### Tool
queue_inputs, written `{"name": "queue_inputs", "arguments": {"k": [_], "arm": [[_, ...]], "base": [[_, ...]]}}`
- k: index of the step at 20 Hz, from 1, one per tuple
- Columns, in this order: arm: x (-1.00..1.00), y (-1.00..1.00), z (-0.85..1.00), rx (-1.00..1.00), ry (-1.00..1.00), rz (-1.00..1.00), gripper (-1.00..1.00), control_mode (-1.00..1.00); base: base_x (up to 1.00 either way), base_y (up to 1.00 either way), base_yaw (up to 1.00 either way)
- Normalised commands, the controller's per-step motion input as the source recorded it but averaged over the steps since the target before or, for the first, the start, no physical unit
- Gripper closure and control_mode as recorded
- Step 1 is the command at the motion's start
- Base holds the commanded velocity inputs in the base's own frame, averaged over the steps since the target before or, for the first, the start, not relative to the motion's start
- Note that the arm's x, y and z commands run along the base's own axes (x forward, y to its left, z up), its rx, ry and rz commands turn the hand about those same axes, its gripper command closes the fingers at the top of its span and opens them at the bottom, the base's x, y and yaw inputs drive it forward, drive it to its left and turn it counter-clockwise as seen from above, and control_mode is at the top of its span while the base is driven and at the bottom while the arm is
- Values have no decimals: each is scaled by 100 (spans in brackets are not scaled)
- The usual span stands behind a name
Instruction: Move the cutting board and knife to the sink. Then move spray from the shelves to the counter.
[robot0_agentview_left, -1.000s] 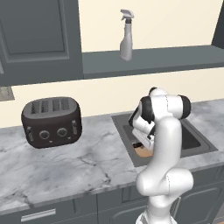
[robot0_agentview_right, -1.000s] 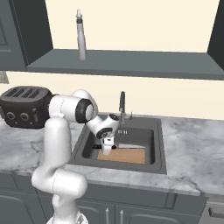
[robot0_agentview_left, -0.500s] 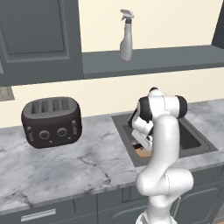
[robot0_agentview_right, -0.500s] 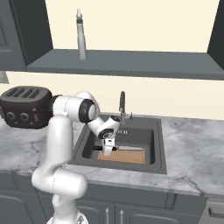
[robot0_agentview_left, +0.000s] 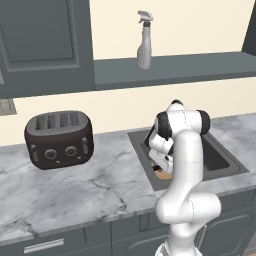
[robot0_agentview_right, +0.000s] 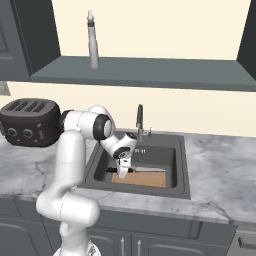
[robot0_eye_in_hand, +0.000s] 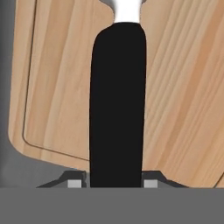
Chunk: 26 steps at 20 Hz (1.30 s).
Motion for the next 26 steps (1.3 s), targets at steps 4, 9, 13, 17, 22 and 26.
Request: {"name": "queue_inputs", "arguments": {"k": [4, 9, 13, 17, 22, 26], "arm": [[7, -8, -15, 2, 2, 0, 100, -100], [6, -7, -13, 2, 2, 0, -100, -100], [2, -4, 0, 3, 1, 0, -100, -100], [2, -2, 2, 1, 2, 0, -100, -100], [1, 0, 17, 0, 2, 0, -100, -100], [0, 3, 44, 0, 2, 3, -100, -100]], "base": [[0, 0, 0], [0, 0, 0], [0, 0, 0], [0, 0, 0], [0, 0, 0], [0, 0, 0]]}}
